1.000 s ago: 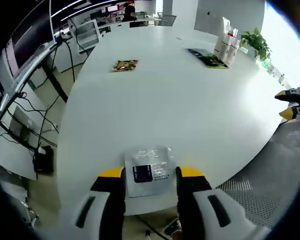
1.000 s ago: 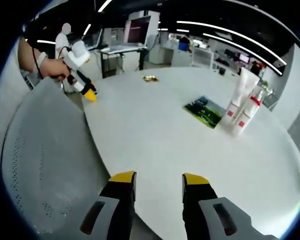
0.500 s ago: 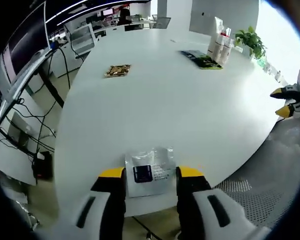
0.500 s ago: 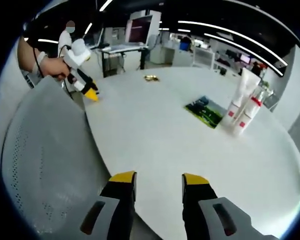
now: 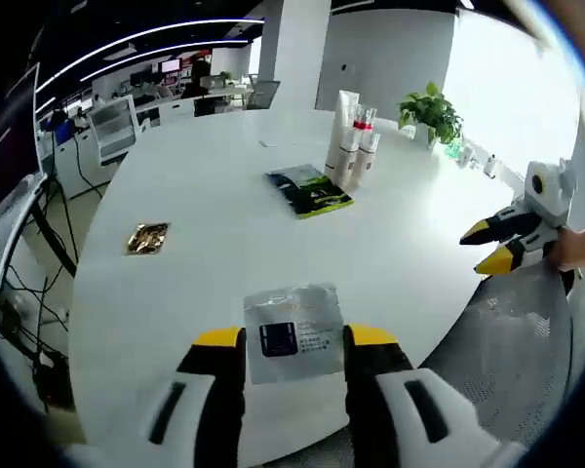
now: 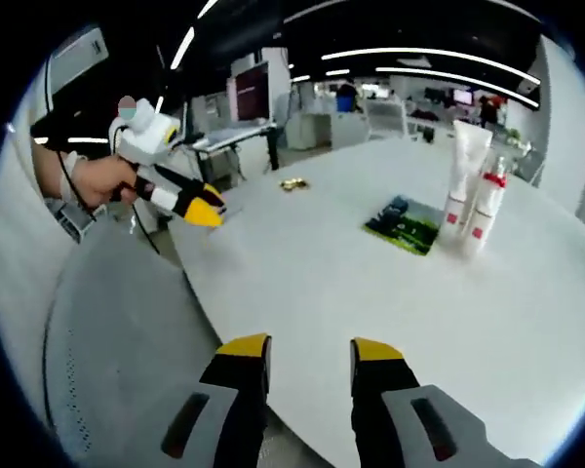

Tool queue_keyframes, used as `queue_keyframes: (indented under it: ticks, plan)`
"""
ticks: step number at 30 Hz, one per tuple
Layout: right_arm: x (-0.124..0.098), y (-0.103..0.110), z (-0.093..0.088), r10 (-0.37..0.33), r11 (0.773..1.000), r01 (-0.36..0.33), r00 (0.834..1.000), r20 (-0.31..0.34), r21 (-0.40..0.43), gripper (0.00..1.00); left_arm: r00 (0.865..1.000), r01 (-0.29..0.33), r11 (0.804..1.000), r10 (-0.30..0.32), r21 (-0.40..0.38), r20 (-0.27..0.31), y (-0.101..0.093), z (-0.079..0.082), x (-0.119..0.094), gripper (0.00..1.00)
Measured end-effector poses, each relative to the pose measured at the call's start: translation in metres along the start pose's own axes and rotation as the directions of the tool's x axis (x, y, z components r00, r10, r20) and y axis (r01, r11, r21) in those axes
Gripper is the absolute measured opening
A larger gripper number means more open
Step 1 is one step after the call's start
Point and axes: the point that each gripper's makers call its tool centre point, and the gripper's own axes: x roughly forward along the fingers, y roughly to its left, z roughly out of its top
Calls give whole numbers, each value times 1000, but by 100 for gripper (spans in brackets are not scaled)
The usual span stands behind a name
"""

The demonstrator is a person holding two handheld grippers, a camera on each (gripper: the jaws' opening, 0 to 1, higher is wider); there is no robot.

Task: Arrange the skincare products in the storage area until every visible bottle or jar stands upright without overlapping.

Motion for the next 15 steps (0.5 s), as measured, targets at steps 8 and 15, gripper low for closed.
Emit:
queue_keyframes:
  ticks: [8, 15]
  plan:
    - [2, 27, 29, 161, 865, -237, 966, 203, 442, 33, 989, 146, 985, -148, 89, 21, -76, 14, 13, 35]
    - [10, 38, 23, 228, 772, -309, 950, 213, 555, 32, 971, 229, 958, -236, 171, 25, -120, 15, 13, 35]
